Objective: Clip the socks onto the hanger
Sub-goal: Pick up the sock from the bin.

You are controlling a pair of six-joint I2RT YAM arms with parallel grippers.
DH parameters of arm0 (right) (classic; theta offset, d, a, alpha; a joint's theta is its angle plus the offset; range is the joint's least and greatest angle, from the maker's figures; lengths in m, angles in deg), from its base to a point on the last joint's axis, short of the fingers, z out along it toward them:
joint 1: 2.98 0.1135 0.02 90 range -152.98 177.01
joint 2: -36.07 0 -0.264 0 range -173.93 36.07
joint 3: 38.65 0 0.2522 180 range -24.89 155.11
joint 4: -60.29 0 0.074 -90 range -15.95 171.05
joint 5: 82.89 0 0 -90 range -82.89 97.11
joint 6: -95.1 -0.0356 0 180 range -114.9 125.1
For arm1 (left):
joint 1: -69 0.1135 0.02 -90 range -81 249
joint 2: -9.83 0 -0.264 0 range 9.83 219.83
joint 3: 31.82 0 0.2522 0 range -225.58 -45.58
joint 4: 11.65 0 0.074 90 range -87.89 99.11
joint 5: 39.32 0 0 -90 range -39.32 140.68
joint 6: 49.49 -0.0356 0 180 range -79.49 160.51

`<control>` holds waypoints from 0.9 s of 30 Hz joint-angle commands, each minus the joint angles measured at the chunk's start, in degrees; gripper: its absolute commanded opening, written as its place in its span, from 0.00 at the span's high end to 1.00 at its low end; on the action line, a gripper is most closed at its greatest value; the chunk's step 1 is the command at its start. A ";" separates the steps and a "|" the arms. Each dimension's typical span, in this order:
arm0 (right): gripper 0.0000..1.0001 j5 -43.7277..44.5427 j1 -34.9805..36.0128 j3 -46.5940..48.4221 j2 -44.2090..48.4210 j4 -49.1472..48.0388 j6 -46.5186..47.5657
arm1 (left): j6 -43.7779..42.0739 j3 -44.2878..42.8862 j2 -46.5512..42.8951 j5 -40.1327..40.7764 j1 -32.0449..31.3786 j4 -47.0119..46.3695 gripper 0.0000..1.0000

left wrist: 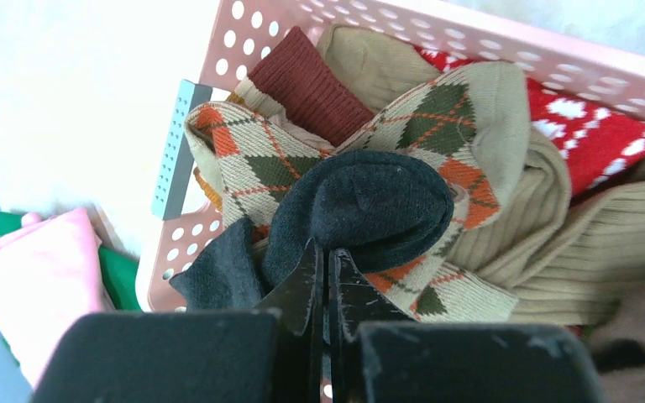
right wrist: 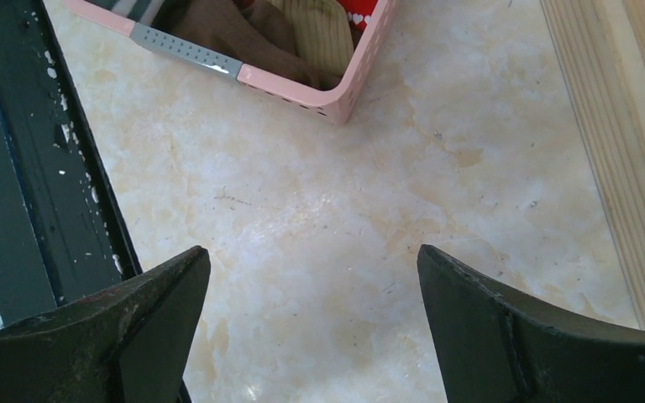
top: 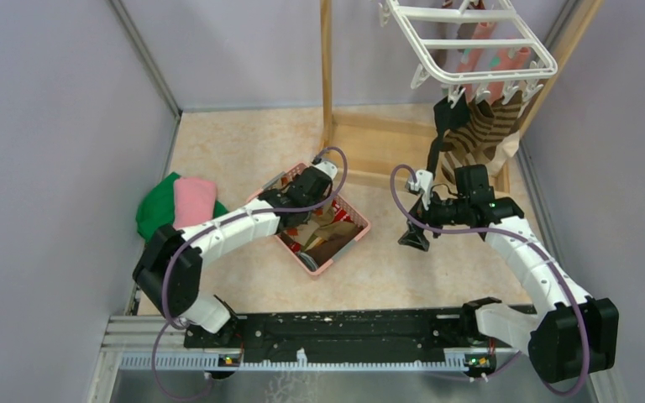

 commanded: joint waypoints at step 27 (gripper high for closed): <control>0.07 -29.08 -3.33 13.71 1.73 30.16 37.28 | 16.07 15.12 -23.43 -72.18 0.26 -50.66 1.00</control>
